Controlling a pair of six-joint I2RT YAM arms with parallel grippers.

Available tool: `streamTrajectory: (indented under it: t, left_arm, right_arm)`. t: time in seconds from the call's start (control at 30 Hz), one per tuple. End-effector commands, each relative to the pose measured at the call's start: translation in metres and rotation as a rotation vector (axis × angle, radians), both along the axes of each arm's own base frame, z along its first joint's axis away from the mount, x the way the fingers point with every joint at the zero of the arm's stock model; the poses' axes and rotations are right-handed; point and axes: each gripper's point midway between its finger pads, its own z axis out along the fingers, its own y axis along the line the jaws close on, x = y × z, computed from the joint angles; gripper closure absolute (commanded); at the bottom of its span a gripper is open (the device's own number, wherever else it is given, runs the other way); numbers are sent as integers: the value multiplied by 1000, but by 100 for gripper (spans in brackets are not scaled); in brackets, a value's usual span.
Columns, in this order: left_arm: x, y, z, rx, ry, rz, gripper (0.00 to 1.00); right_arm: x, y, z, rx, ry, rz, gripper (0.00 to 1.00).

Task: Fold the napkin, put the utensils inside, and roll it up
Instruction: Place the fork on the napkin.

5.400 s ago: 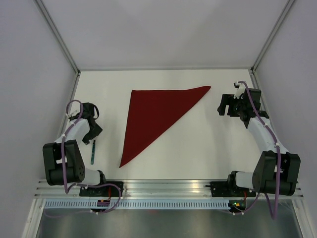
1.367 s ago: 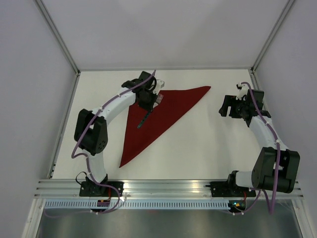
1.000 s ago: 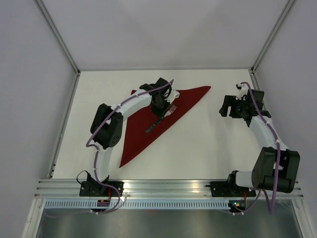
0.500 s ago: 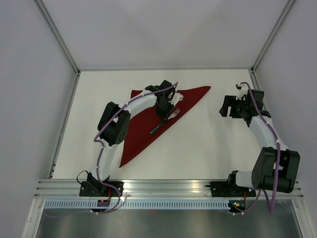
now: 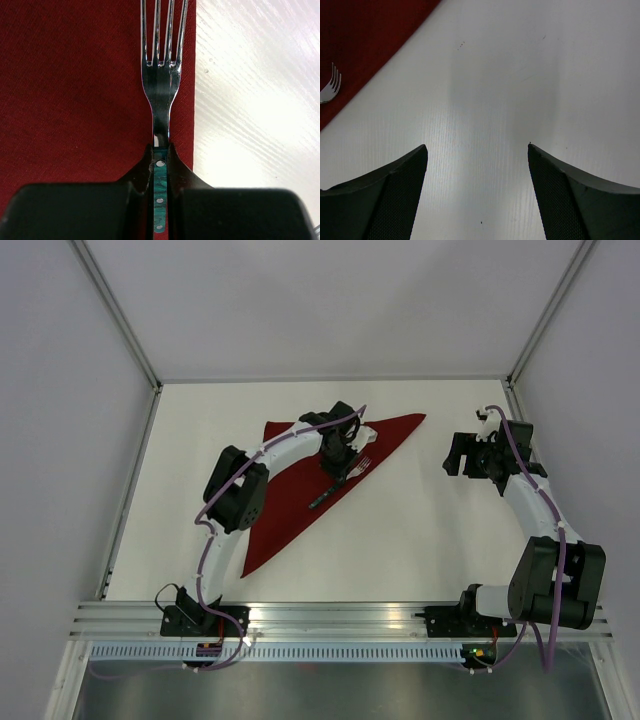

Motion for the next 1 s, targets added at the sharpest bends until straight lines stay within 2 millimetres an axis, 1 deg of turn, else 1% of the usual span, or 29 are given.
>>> streamTrajectory:
  t: [0.0, 0.47, 0.97]
  left_arm:
    - [5, -16, 7, -46, -14, -12, 98]
    - [1, -18, -9, -29, 16, -7, 98]
    - [4, -17, -1, -22, -11, 23, 98]
  right_arm:
    - [11, -5, 17, -18, -53, -8, 14]
    - [11, -5, 17, -19, -51, -5, 14]
    - [11, -5, 17, -19, -51, -5, 14]
